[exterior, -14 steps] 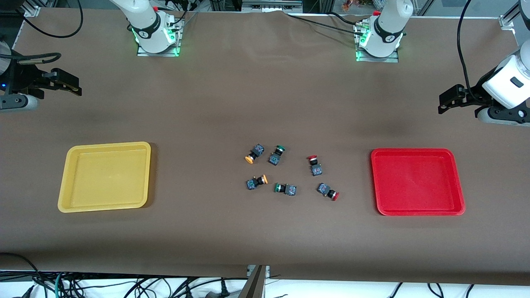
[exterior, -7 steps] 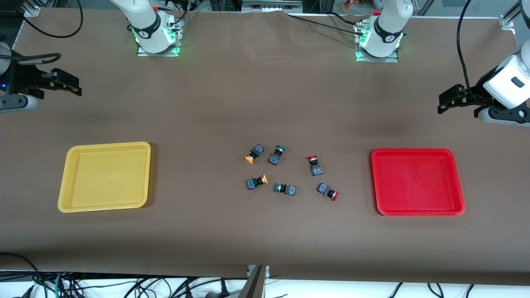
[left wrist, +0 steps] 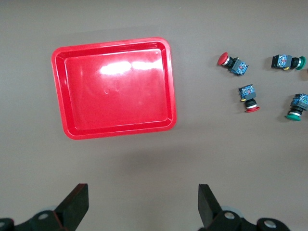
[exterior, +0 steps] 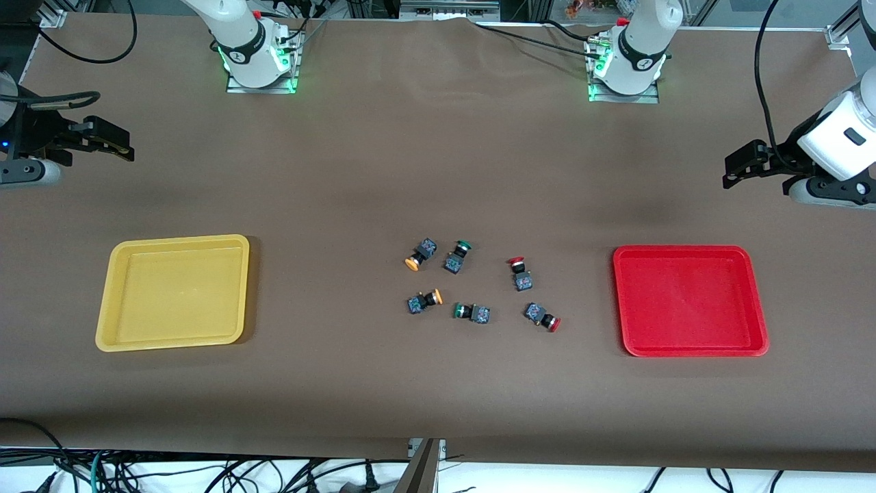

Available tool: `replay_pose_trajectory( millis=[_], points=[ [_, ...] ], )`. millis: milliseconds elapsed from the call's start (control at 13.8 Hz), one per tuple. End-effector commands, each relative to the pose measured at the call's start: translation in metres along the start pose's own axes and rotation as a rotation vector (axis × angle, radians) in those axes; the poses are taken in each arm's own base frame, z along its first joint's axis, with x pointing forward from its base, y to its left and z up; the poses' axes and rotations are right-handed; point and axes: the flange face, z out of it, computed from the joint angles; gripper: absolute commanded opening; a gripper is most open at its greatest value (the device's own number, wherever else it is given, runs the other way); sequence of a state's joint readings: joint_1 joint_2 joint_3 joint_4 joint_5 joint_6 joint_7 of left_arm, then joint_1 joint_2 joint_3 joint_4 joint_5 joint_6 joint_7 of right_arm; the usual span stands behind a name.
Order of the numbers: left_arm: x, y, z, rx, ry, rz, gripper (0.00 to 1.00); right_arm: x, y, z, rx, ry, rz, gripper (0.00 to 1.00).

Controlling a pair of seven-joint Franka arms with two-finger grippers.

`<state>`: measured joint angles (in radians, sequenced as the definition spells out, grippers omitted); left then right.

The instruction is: Place red and yellow buttons in trays

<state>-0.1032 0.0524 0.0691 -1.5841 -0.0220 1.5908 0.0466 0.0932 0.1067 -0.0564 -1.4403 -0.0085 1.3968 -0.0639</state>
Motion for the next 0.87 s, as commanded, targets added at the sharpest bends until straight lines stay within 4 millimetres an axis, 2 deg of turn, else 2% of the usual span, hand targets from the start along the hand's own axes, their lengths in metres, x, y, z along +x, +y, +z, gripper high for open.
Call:
replay_pose_trajectory(
  millis=[0, 291, 363, 509, 799],
  points=[
    [0.004, 0.001, -0.002, -0.005, 0.0, 0.007, 1.0, 0.002, 0.005, -0.003, -0.009, 0.007, -0.01, 1.0],
    [0.003, 0.002, 0.003, -0.007, -0.02, -0.004, 1.0, 0.006, 0.004, -0.002, -0.002, 0.023, -0.01, 1.0],
    [0.001, 0.009, 0.006, -0.007, -0.043, -0.033, 1.0, 0.008, 0.004, -0.002, 0.001, 0.029, -0.01, 1.0],
    [0.0, 0.043, 0.009, -0.003, -0.053, -0.07, 1.0, 0.015, -0.001, 0.004, -0.004, 0.033, -0.019, 1.0],
    [0.009, 0.079, 0.026, -0.011, -0.064, -0.105, 1.0, 0.04, -0.012, 0.034, -0.012, 0.01, -0.037, 1.0]
  ],
)
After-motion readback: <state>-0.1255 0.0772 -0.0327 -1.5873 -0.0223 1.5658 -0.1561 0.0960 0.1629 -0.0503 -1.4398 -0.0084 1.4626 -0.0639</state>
